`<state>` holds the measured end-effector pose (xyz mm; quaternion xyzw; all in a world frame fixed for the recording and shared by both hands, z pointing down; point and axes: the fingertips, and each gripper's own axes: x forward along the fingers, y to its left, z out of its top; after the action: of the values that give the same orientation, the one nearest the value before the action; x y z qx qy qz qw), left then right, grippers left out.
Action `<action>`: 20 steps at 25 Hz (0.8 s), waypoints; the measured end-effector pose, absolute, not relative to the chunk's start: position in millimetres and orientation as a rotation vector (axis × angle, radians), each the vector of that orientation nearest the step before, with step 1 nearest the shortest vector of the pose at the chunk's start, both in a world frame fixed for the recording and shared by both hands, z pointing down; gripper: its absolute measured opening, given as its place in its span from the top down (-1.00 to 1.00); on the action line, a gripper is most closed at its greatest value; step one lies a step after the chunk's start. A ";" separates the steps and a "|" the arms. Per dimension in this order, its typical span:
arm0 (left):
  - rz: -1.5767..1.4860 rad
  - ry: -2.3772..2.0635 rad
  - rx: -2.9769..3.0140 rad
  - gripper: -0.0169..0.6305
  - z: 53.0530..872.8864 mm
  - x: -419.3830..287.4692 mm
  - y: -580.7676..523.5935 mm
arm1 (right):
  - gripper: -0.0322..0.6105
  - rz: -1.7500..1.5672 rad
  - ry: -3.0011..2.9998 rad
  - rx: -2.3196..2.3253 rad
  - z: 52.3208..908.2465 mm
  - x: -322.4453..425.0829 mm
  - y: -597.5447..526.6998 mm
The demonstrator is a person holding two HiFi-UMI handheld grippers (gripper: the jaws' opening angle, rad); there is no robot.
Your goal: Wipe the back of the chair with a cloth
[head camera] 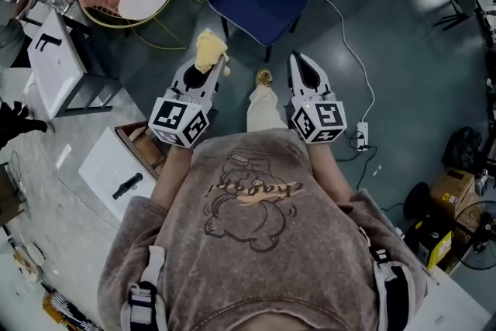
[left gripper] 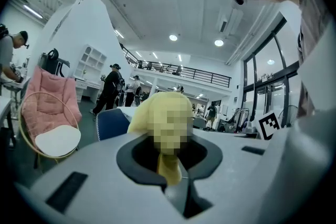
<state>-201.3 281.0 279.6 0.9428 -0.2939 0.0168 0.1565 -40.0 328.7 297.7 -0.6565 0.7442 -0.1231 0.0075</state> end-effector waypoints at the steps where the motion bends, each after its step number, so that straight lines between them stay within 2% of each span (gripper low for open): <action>1: 0.047 -0.843 2.696 0.74 279.6 -194.4 269.4 | 0.82 -0.387 2.337 -2.048 297.8 -33.9 316.9; 14: 0.009 -1.005 2.617 0.74 265.3 -101.6 104.5 | 0.82 -0.433 2.495 -1.898 282.5 64.8 147.9; 20: 0.005 -1.097 2.582 0.74 265.2 -85.9 52.5 | 0.82 -0.448 2.563 -1.823 285.1 87.5 89.3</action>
<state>-85.9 52.5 265.2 0.9075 -0.3854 0.0018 0.1672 87.5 89.3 285.1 -0.5738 0.8065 -0.1411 -0.0176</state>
